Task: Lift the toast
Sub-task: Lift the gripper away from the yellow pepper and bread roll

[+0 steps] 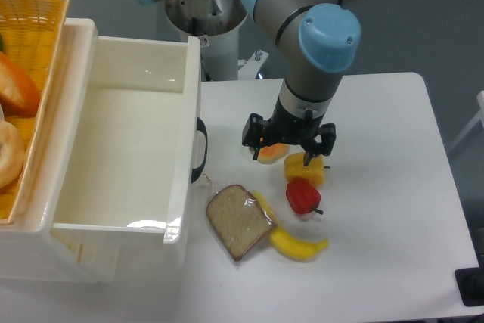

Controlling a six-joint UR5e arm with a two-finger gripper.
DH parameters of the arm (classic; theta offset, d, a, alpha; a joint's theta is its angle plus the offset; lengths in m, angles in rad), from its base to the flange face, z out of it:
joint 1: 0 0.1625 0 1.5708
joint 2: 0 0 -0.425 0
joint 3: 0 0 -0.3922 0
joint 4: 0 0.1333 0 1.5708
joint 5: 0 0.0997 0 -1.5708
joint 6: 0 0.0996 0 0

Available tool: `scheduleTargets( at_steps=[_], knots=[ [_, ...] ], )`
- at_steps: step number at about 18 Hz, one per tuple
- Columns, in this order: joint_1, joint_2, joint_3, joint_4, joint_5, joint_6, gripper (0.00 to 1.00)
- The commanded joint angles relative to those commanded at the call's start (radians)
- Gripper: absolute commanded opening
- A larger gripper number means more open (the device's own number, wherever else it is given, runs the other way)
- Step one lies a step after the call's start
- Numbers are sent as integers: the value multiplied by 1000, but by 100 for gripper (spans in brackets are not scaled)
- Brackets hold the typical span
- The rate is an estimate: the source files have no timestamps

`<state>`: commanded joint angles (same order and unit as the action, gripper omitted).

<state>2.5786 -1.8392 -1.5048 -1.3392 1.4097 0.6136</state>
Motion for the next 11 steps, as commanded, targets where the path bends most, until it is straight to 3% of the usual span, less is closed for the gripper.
scheduleTargets(
  at_steps=[11],
  knots=[
    [-6, -43, -8, 2, -3, -15, 100]
  ],
)
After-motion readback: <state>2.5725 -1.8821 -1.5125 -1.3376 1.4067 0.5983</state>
